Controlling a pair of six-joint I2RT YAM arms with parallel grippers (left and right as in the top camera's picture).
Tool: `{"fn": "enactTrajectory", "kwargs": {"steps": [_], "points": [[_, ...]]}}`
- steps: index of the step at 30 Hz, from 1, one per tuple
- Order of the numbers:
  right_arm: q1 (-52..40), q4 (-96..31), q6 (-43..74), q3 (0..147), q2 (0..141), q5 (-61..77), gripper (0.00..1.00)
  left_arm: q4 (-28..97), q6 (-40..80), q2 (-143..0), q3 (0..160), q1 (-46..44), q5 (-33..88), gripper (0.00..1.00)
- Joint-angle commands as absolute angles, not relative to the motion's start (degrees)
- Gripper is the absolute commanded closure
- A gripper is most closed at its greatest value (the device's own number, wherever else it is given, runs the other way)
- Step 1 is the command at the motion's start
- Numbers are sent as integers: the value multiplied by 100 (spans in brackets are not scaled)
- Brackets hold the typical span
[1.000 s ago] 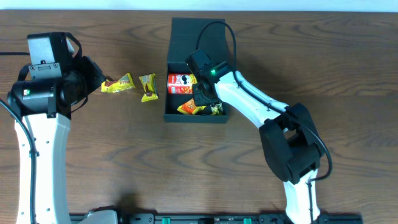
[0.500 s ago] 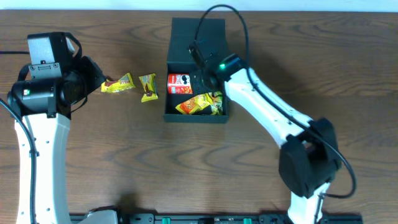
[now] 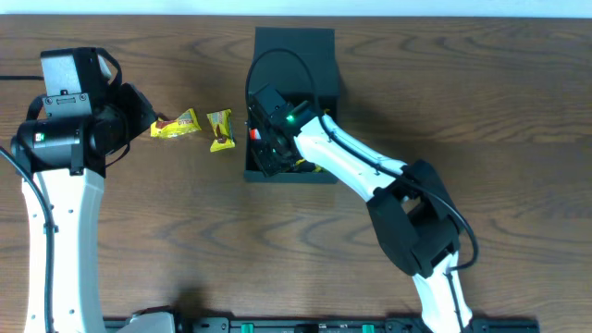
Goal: Pack container
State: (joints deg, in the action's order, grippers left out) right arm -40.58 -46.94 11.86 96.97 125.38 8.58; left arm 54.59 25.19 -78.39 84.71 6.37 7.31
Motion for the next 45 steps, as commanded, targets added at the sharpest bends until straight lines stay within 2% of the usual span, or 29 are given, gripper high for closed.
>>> {"fn": "enactTrajectory", "kwargs": {"steps": [1,11,20,28,32,36,39,40,45], "points": [[-4095,-4759,1063,9695,12700,908,98,5459,2416,-7848,8425,663,709,92],[-4042,-5282,1059,9695,12838,-45,99,5446,2416,-7848,8425,663,709,93],[-4032,-5039,1055,10103,12731,613,98,5437,2307,-7848,8420,663,709,92],[-4012,-5527,751,10995,12237,941,99,5417,2222,-7848,8414,663,687,91],[-3787,-5830,762,11004,11955,539,98,5417,2082,-7848,8414,663,687,91],[-3483,-6012,760,11006,11808,1214,98,5419,1879,-7848,8346,663,661,94],[-3402,-6020,762,11006,11524,1205,98,5315,1870,-7907,8023,657,362,94],[-3354,-6023,762,11006,11395,1205,98,5238,1859,-7944,7878,650,395,94],[-2836,-6237,740,11006,10512,1203,98,4633,1455,-8294,7227,456,757,70]]}}
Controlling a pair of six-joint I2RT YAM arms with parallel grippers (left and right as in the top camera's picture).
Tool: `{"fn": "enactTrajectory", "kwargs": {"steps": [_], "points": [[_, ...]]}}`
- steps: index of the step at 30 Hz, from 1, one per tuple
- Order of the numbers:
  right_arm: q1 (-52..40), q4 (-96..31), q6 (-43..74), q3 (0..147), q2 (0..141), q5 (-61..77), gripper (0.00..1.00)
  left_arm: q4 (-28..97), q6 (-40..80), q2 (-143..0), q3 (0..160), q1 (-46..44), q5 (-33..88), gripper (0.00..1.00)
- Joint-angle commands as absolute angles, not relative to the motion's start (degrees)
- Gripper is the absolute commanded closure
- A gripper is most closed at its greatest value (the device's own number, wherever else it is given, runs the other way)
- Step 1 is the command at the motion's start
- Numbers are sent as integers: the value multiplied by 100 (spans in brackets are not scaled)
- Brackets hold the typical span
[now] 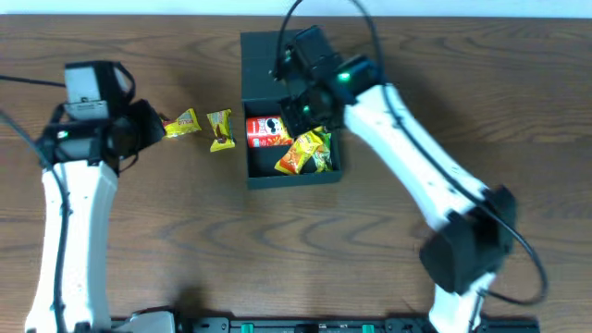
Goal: Pack container
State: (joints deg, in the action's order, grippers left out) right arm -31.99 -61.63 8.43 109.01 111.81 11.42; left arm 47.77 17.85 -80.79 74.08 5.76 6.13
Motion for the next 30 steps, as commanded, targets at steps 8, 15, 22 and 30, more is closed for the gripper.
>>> {"fn": "enactTrajectory", "kwargs": {"steps": [8,15,22,30], "points": [[-1894,-6938,456,11004,9706,775,98,4014,1219,-9091,7207,-554,478,53],[-1726,-7070,309,10584,9721,840,98,3811,1673,-10156,7207,-867,510,41],[-1732,-6853,204,10001,9749,860,94,3444,1673,-10565,7207,-867,755,41],[-2095,-5706,467,8698,9751,1566,97,3671,1673,-10479,7216,-860,1048,55]]}}
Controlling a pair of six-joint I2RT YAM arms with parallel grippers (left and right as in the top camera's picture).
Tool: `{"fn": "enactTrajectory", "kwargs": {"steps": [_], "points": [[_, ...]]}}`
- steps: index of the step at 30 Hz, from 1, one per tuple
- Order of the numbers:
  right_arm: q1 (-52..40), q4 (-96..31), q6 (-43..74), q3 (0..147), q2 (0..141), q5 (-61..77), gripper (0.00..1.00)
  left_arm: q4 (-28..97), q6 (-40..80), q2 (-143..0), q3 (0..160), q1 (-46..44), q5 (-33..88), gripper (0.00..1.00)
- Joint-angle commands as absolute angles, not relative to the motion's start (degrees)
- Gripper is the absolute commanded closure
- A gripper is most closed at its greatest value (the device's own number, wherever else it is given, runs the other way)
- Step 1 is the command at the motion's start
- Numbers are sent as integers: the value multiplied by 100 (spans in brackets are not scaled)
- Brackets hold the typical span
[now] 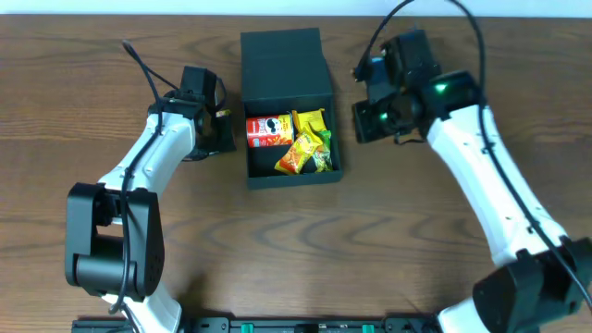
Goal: Pack container
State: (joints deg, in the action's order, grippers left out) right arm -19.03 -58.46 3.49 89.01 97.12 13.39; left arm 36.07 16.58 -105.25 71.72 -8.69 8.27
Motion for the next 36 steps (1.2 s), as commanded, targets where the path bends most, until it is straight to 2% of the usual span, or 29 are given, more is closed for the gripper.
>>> {"fn": "enactTrajectory", "kwargs": {"steps": [1,4,5,11,14,25,36], "points": [[-2200,-5470,548,8549,9751,1566,91,3712,1673,-10429,7216,-860,1100,56],[-2401,-5041,624,8370,9808,1557,76,3754,1673,-10191,7216,-834,1107,51],[-2484,-4901,620,8366,9913,1520,75,3745,1671,-9981,7216,-792,1103,49],[-2633,-4477,617,8366,10713,1505,74,3750,1461,-9089,7216,-495,1094,31],[-2635,-4401,521,8366,11006,1498,74,3752,1343,-8866,7216,-320,1061,27],[-2644,-4086,-128,8366,11262,537,64,3774,1326,-8849,7216,-148,1059,26],[-2665,-3736,-246,8366,11526,598,63,3830,1326,-8849,7216,-148,1059,26]]}}
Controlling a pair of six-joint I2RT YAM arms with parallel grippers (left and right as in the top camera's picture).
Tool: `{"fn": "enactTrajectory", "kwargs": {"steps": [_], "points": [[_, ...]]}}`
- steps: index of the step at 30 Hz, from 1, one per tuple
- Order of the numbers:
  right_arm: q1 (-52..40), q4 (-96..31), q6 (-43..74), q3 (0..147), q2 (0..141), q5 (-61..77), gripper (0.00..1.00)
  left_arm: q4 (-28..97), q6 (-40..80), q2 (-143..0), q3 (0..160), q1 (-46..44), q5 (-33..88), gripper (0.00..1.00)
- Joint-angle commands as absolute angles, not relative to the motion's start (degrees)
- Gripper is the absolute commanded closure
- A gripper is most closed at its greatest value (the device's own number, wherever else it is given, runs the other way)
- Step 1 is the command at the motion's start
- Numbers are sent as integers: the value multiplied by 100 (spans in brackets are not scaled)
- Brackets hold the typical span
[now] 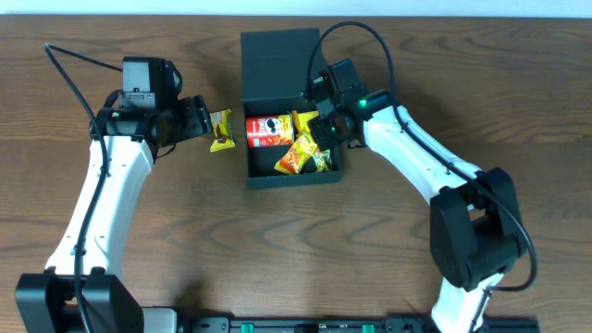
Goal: Pack container
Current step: 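Reach the right gripper back into the box to press the packets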
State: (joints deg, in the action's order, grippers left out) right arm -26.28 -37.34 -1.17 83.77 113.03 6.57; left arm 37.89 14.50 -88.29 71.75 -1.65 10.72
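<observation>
The black container [264,178] stands open at the table's middle, its lid [285,65] folded back. Inside lie a red can [266,129] and yellow, orange and green snack bags [303,153]. A yellow snack packet [220,129] lies on the table just left of the container. My left gripper [196,120] sits right beside that packet on its left; its fingers are dark and I cannot tell how they stand. My right gripper [324,125] hovers over the container's right side above the bags, its state unclear. A second yellow packet is not visible.
The wooden table [462,83] stretches around the container. The right arm's elbow and base [476,222] stand at the front right, and the left arm's base [55,296] at the front left. A dark rail [305,326] runs along the front edge.
My left gripper has pulled back left from over the packets, so one yellow packet shows again. My right gripper has moved from right of the container to over its right side.
First my right gripper was down inside the container and two yellow packets lay left of it by my left gripper. Then the right gripper was over the lid, and later off to the right, while the left covered the packets. Now only one packet shows.
</observation>
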Motion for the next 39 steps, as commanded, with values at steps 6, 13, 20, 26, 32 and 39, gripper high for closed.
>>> {"fn": "enactTrajectory", "kwargs": {"steps": [6,13,20,26,32,39], "points": [[-2687,-3642,-244,8366,11555,602,63,3835,1326,-8849,7216,-148,1059,26],[-2709,-3664,-244,8366,11710,602,65,3850,1326,-8849,7216,-148,1057,26],[-2746,-3651,-244,8366,11780,600,82,3852,1326,-8849,7216,-148,1057,26],[-2744,-3658,-237,8368,11780,600,99,3859,1326,-8849,7216,-148,1057,26],[-2746,-4248,-89,9045,11754,670,99,3876,1326,-8849,7216,-148,1057,26],[-2825,-5349,-591,10783,11480,666,99,3876,1326,-8849,7216,-148,1055,26]]}}
